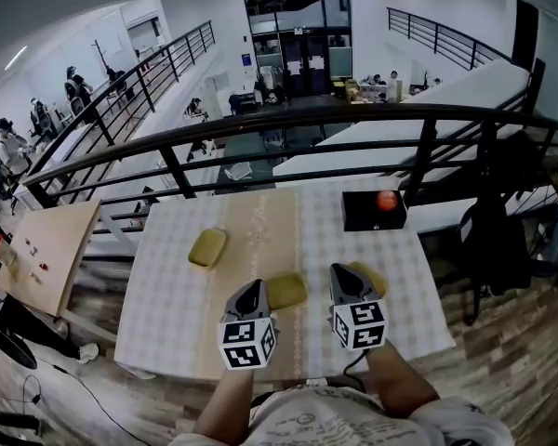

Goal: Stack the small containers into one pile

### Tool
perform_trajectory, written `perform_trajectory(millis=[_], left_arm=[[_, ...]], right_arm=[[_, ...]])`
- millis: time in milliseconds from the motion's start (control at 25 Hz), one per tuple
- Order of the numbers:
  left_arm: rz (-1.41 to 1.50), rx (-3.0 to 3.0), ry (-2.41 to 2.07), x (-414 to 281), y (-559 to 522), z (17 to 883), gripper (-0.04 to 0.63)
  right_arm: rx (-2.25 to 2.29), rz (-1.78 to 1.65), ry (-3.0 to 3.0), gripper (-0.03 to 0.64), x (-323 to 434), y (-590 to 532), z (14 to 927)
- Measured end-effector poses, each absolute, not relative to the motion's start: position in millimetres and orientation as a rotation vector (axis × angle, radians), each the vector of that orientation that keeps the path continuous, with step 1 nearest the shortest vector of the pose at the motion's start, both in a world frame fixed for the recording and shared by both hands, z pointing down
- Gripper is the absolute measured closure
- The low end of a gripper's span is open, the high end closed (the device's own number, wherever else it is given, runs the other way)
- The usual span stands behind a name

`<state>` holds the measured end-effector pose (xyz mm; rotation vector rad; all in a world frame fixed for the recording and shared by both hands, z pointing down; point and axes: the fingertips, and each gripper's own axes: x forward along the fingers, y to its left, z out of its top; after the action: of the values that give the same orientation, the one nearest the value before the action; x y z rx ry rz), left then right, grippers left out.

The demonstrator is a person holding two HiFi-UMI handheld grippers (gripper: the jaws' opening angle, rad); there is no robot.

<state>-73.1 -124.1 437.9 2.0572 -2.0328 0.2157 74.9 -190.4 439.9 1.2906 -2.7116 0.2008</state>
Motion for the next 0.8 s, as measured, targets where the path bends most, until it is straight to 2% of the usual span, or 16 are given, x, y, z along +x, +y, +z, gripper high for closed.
perform_trajectory(millis=[800], left_arm=[[0.290, 2.123, -1.827, -81, -203, 476, 0.590]], right_arm=[[1.380, 0.342, -2.561, 0.614, 89, -248, 487]])
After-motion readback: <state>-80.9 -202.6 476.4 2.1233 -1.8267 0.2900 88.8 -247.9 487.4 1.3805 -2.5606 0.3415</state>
